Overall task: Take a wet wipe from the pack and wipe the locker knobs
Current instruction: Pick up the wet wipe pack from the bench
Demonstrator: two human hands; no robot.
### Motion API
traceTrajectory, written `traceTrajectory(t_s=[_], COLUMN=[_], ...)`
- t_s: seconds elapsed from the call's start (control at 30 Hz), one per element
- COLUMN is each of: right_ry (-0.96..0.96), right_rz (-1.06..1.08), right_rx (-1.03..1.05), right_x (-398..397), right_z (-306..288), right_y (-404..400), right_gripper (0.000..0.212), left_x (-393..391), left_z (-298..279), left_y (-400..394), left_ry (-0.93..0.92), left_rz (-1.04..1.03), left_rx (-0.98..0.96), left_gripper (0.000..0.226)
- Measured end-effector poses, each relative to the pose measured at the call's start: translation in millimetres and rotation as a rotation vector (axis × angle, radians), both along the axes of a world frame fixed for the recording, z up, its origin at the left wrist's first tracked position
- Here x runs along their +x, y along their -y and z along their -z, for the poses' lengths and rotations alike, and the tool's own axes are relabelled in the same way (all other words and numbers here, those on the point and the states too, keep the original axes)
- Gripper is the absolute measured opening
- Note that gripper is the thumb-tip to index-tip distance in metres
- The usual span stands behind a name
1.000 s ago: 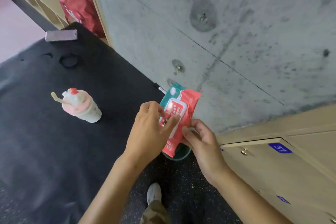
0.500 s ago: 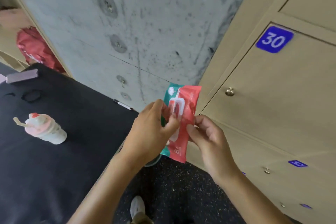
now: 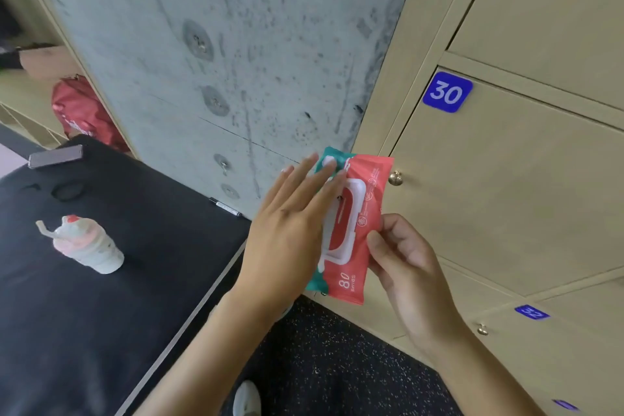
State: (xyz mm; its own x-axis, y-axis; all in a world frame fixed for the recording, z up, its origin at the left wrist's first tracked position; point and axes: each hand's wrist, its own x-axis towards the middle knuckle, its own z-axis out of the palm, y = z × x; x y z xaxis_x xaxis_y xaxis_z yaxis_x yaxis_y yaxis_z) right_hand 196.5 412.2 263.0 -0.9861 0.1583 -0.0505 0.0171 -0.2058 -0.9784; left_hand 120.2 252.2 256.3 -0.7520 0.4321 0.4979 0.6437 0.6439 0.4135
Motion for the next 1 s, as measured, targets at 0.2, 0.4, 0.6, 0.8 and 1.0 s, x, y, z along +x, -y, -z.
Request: traceTrajectory(t_s=[0.2,0.4,0.6,0.8,1.0], right_ry=[-0.018,-0.009,-0.039,-0.058,-0.043], right_rz=[-0.016,-0.023,-0.029,-0.052,-0.045], right_rx=[-0.085,-0.08,-0.098,-0.064,-0.07], right_x=[-3.8,-6.6,-11.2,-13.0,-11.8], right_z=[-9.9,-11.0,-17.3,-21.1,-22.6], right_y=[4.8,7.7,8.4,9.3,9.8], right_gripper=[0.022,0.021,0.018,0.015,0.017], left_x=[8.1,4.0,-3.0,-7.9,-14.7], left_z=[-1.9,-14.0,-24.9,-24.7,-28.6], left_y=[2.5,7.3,8.6,7.2,11.4], left_ry=[0.069,0.325,0.347,0.409,0.504], left_rz=[0.012,-0.007,-0.021,-0.014,0.043], left_rx=[0.242,0.456,0.509,0.557,0.518], left_gripper=[0.034,0.019,0.012,0.005,0.009])
